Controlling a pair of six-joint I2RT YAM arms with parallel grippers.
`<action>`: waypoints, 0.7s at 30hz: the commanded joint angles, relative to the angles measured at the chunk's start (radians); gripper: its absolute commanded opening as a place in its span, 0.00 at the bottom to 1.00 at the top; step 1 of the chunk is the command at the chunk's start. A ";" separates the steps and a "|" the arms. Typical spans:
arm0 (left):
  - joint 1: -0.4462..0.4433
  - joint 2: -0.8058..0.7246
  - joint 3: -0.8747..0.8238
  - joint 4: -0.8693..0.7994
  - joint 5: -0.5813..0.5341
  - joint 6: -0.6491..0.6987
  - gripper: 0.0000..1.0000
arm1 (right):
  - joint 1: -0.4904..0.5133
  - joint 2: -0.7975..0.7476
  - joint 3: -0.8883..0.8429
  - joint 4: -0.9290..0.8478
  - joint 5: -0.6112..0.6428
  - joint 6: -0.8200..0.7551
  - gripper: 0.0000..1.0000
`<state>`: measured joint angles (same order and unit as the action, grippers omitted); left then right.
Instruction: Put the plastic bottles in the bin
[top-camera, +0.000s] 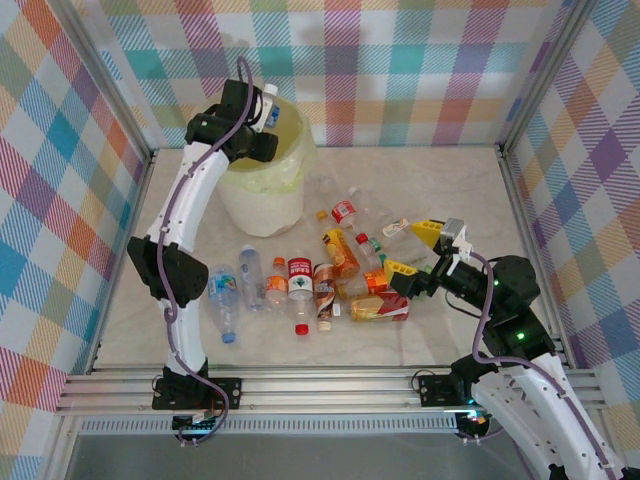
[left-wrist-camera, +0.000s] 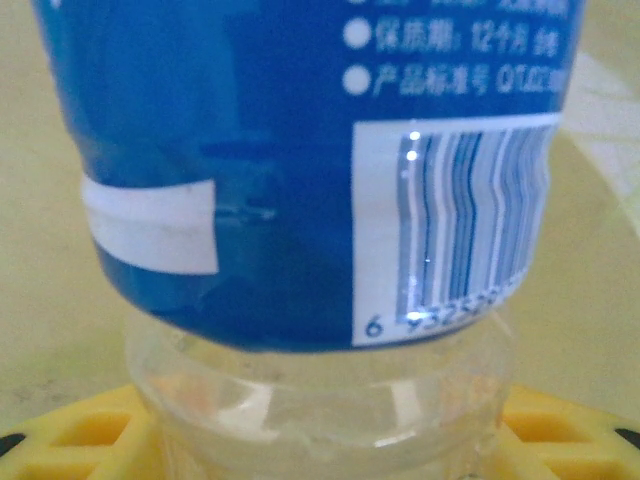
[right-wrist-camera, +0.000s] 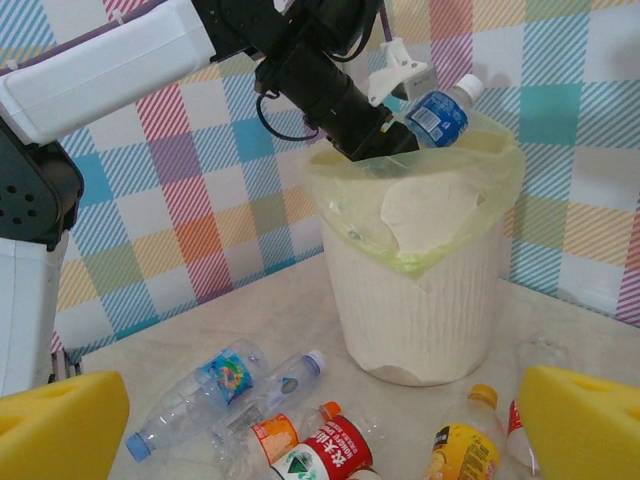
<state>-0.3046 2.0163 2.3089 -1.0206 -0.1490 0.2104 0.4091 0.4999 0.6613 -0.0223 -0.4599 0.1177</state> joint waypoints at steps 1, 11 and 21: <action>0.013 0.014 0.018 -0.047 0.029 0.025 0.57 | 0.000 -0.014 -0.001 0.020 0.010 -0.020 1.00; 0.051 0.093 0.048 -0.114 0.087 -0.014 0.57 | 0.001 -0.016 0.012 -0.009 0.016 -0.016 1.00; 0.052 0.142 0.097 -0.219 0.101 -0.041 0.57 | 0.000 -0.012 0.022 -0.023 0.013 -0.021 1.00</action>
<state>-0.2565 2.1635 2.3501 -1.1732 -0.0662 0.1925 0.4091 0.4995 0.6617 -0.0463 -0.4522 0.1173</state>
